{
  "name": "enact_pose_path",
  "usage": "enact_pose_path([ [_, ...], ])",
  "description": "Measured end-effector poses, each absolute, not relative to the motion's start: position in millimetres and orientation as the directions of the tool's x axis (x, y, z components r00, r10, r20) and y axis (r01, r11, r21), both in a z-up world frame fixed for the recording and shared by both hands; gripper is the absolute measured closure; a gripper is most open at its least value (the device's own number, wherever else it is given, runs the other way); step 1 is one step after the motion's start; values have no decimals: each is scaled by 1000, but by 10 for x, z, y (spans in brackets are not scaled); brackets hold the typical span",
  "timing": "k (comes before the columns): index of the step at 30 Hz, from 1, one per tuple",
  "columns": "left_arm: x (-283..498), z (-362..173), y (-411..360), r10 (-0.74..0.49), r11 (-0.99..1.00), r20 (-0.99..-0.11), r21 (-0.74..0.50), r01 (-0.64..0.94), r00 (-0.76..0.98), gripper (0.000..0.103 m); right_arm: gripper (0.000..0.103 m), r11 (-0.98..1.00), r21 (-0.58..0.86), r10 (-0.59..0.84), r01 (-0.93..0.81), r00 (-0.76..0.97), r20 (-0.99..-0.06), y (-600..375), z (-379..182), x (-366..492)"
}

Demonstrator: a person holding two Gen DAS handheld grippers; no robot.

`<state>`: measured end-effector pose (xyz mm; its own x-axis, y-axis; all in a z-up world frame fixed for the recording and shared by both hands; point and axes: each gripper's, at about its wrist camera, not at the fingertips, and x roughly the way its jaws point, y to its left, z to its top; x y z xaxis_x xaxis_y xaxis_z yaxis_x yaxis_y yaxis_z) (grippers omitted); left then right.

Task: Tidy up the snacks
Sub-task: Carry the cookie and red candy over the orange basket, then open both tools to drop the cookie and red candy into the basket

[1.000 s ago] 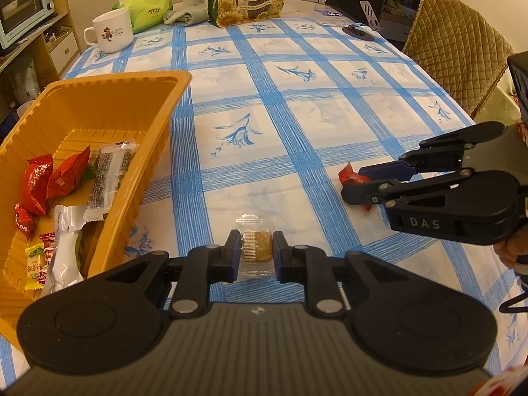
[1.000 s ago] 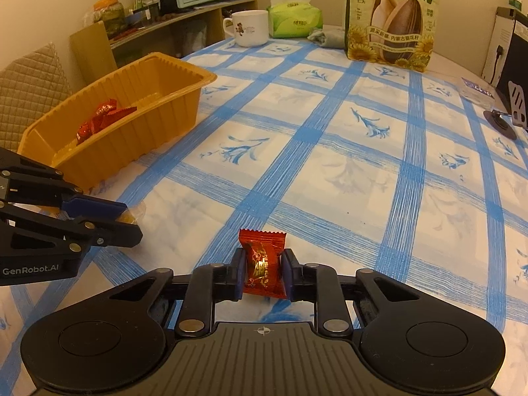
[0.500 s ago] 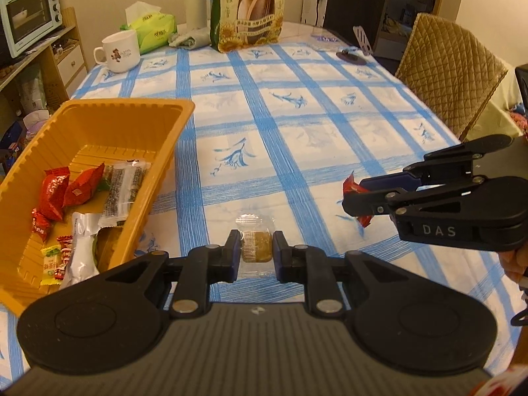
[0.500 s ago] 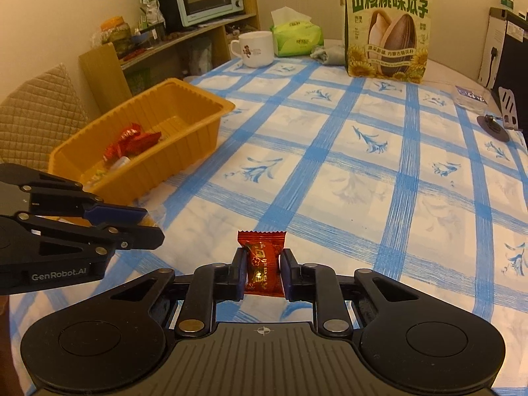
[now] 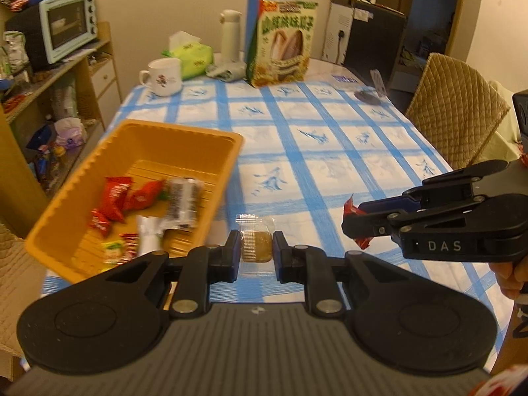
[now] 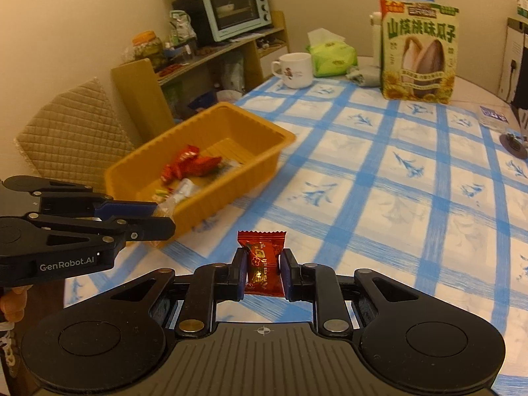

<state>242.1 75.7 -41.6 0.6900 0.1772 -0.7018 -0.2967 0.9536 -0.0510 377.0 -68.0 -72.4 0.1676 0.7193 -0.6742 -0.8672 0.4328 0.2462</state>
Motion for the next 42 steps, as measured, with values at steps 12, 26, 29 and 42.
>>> enact_pose_path([
  [12,2217,-256,1352,245,937,-670,-21,-349,701,85,81,381,267,754,-885,131,-643,37,-539,3550],
  [26,2515,-287,2094,225,949,-659,-18,-314,718,85,81,447,243,732,-861,196,-652,816,-568,3764],
  [29,2640,-301,2228,224,952,-659,-9,-305,718,85,81,460,247,730,-853,205,-652,939,-582,3859],
  [42,3124,-484,2651,198,962,-690,1,-273,696,85,81,522,259,697,-813,232,-678,1334,-763,4124],
])
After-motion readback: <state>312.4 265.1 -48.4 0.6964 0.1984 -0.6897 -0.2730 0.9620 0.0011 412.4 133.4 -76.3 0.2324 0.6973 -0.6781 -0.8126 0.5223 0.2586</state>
